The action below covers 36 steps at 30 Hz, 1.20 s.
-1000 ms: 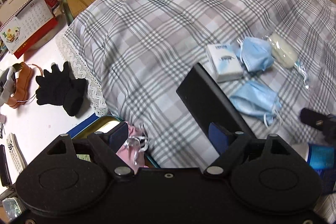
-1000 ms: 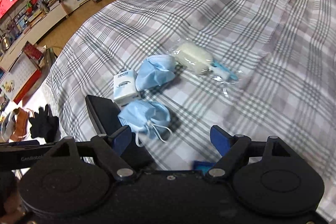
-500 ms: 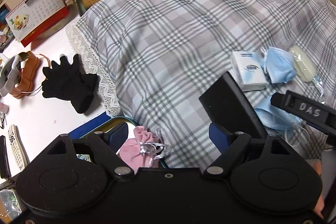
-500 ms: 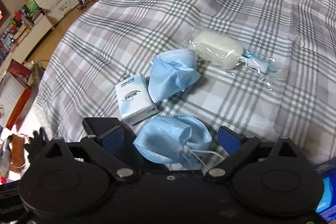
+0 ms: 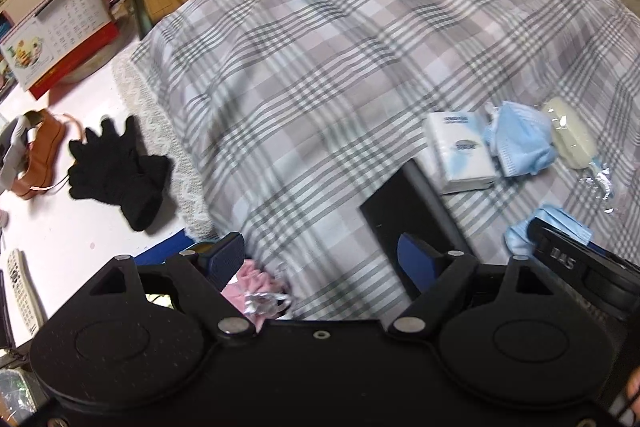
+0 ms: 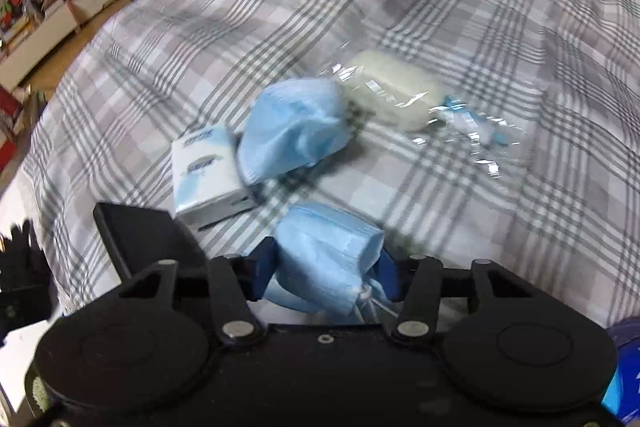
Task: Organize soft objects
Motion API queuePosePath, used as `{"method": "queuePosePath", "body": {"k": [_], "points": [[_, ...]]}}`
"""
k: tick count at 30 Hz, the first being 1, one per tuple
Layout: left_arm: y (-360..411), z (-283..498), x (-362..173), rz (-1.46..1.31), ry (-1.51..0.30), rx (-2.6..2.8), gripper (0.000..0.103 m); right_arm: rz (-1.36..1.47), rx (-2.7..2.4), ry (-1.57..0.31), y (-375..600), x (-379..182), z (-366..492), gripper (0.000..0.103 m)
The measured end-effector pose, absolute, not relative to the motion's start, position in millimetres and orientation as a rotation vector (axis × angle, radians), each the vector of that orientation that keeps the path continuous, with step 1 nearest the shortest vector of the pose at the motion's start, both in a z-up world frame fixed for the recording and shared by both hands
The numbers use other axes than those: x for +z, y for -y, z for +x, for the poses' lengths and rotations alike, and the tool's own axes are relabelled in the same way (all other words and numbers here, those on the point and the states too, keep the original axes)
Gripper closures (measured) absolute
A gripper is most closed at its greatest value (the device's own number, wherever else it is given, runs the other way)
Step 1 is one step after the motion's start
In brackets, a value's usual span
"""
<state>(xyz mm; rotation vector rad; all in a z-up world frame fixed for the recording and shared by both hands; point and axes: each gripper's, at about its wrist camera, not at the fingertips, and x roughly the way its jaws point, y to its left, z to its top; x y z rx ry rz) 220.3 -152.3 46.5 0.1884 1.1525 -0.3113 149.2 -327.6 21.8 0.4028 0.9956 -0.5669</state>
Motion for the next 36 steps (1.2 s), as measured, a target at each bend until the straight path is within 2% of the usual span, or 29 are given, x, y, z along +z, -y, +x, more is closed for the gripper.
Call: {"method": "queuePosePath", "body": {"k": [3,12,19,23,29,34,36], "points": [[168,220,50,0.191,-1.147,-0.329,0.022,0.411,-0.597,-0.951,344,34,135,0.06],[231,232,50,0.207,-1.155,-0.354,0.017,0.498,-0.622,-0.856,395,63,102,0.064],[280,243,18,0.249,-1.206,-0.275,0.016,0.523,-0.634,-0.824,426,59,87,0.064],[302,245,7,0.321,-1.158,-0.209,0.014,0.599,-0.624,-0.823,445,49,82,0.062],[312,248,-1,0.288,-1.18,-0.213,0.018,0.649,-0.636,-0.818,463,39,76,0.062],[324,241,8,0.24,-1.129,-0.257,0.018,0.64,-0.638,-0.81,465,40,73,0.062],[330,238,9,0.229,-1.131,-0.283,0.018,0.636,-0.641,-0.803,464,42,72,0.059]]}}
